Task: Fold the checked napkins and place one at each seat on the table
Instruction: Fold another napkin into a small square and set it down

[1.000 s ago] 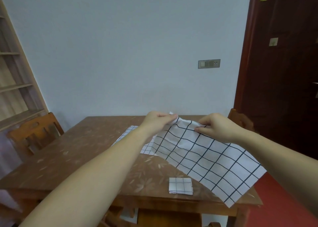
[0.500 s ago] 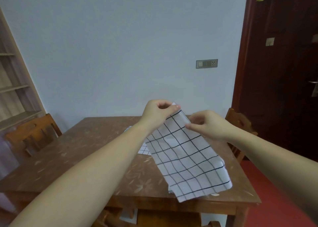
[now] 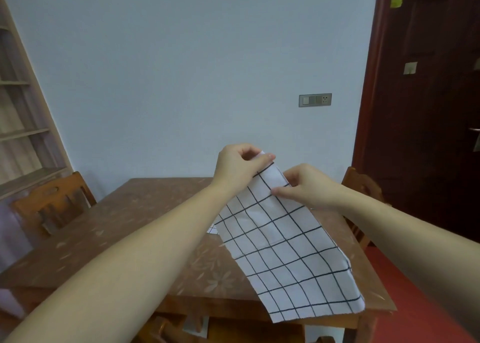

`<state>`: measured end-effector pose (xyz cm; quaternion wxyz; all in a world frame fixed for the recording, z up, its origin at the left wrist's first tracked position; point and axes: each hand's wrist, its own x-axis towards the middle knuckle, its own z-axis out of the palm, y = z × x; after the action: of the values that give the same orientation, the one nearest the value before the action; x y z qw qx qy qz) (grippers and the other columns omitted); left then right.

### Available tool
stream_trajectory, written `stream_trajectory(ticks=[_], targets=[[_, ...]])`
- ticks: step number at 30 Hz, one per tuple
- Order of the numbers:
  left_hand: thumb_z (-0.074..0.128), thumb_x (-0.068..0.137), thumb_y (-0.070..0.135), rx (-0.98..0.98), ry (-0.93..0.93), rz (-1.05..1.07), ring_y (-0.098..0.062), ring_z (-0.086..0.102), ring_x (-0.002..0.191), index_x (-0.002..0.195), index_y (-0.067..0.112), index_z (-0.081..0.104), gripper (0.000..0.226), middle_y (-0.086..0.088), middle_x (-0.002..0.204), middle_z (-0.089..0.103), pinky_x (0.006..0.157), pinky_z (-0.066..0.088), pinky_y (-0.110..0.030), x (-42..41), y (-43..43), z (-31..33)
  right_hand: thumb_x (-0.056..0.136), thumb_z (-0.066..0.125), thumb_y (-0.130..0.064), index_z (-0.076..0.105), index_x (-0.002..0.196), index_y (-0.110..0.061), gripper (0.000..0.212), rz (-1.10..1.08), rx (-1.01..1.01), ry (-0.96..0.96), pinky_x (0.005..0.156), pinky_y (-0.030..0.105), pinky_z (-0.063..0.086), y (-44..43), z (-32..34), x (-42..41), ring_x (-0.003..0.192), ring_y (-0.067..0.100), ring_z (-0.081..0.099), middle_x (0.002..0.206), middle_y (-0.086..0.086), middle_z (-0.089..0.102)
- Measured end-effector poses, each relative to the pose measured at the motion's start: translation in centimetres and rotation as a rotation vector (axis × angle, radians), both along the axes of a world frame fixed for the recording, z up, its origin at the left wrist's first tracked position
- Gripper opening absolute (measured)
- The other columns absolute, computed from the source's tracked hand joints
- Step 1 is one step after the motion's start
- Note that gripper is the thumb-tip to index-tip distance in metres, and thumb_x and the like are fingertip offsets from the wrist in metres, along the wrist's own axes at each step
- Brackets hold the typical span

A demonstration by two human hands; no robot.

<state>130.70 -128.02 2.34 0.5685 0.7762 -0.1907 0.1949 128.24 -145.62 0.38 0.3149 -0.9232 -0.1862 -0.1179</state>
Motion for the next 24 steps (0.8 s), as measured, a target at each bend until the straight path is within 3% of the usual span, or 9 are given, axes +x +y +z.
stream_trajectory(ticks=[4, 8, 11, 14, 16, 18, 19, 21, 24], targets=[[0.084, 0.073, 0.027, -0.101, -0.007, 0.045, -0.006, 0.059, 0.06, 0.072, 0.021, 0.065, 0.02, 0.009, 0.064, 0.065, 0.064, 0.048, -0.021, 0.1, 0.4, 0.6, 0.09, 0.063, -0.033, 0.037, 0.057, -0.019, 0.044, 0.002, 0.03, 0.076, 0.054, 0.028, 0.028, -0.4, -0.4, -0.3, 0.05, 0.008, 0.029, 0.051, -0.011, 0.03], [0.082, 0.068, 0.046, -0.04, 0.224, -0.019, -0.011, 0.068, 0.092, 0.107, 0.023, 0.069, 0.047, 0.001, 0.101, 0.072, 0.088, 0.053, -0.03, 0.5, 1.2, 0.6, 0.094, 0.058, -0.034, 0.037, 0.061, -0.019, 0.042, 0.016, 0.072, 0.106, 0.056, 0.028, 0.027, -0.6, 0.4, -0.7, 0.054, 0.01, 0.03, 0.057, -0.008, 0.03], [0.08, 0.078, 0.025, -0.048, 0.203, -0.057, -0.007, 0.065, 0.077, 0.089, 0.009, 0.075, 0.02, 0.002, 0.084, 0.071, 0.082, 0.053, -0.026, 0.7, 1.8, 0.4, 0.091, 0.061, -0.039, 0.04, 0.062, -0.019, 0.041, -0.03, 0.027, 0.152, 0.054, 0.027, 0.029, -1.7, 0.3, -0.8, 0.051, 0.009, 0.034, 0.055, -0.008, 0.034], [0.076, 0.083, 0.016, -0.119, 0.111, 0.031, 0.007, 0.06, 0.061, 0.085, 0.01, 0.073, 0.006, 0.006, 0.077, 0.069, 0.064, 0.046, -0.006, 0.9, 2.5, 1.0, 0.087, 0.067, -0.039, 0.041, 0.06, -0.018, 0.043, -0.087, -0.192, 0.222, 0.052, 0.026, 0.031, -3.1, -0.6, -1.0, 0.049, 0.012, 0.037, 0.053, -0.007, 0.038], [0.074, 0.085, 0.017, -0.119, 0.081, 0.057, 0.007, 0.061, 0.061, 0.084, 0.014, 0.073, 0.003, 0.006, 0.079, 0.07, 0.062, 0.046, -0.005, 1.0, 2.7, 1.2, 0.088, 0.067, -0.035, 0.034, 0.058, -0.017, 0.048, -0.119, -0.309, 0.291, 0.049, 0.026, 0.026, -3.9, -1.7, -1.2, 0.047, 0.012, 0.033, 0.057, -0.003, 0.048], [0.074, 0.085, 0.019, -0.065, 0.051, 0.065, 0.005, 0.061, 0.063, 0.077, 0.02, 0.072, 0.008, 0.009, 0.077, 0.07, 0.064, 0.047, -0.006, 1.1, 2.7, 1.1, 0.09, 0.065, -0.035, 0.03, 0.059, -0.016, 0.05, -0.152, -0.373, 0.356, 0.048, 0.026, 0.024, -4.5, -2.8, -1.2, 0.043, 0.01, 0.03, 0.09, 0.009, 0.071], [0.074, 0.084, 0.019, -0.023, 0.034, 0.05, 0.005, 0.061, 0.064, 0.073, 0.023, 0.072, 0.012, 0.011, 0.075, 0.07, 0.065, 0.048, -0.008, 1.0, 2.6, 1.0, 0.09, 0.064, -0.036, 0.031, 0.06, -0.016, 0.048, -0.163, -0.406, 0.378, 0.05, 0.027, 0.025, -4.5, -3.2, -1.2, 0.044, 0.011, 0.032, 0.101, 0.012, 0.071], [0.073, 0.085, 0.019, 0.047, 0.02, 0.0, 0.002, 0.061, 0.064, 0.071, 0.024, 0.071, 0.014, 0.011, 0.072, 0.069, 0.066, 0.048, -0.012, 0.8, 2.0, 0.7, 0.089, 0.064, -0.038, 0.036, 0.064, -0.017, 0.043, -0.152, -0.431, 0.374, 0.053, 0.027, 0.029, -4.1, -3.4, -1.3, 0.05, 0.012, 0.036, 0.082, 0.001, 0.063], [0.074, 0.084, 0.02, 0.104, 0.021, -0.061, -0.002, 0.06, 0.067, 0.078, 0.018, 0.073, 0.007, 0.008, 0.073, 0.069, 0.069, 0.047, -0.018, 0.8, 0.8, 0.4, 0.088, 0.068, -0.035, 0.046, 0.062, -0.019, 0.037, -0.039, -0.133, 0.26, 0.052, 0.021, 0.032, -2.3, -2.6, -1.0, 0.045, 0.004, 0.037, 0.054, -0.011, 0.044]])
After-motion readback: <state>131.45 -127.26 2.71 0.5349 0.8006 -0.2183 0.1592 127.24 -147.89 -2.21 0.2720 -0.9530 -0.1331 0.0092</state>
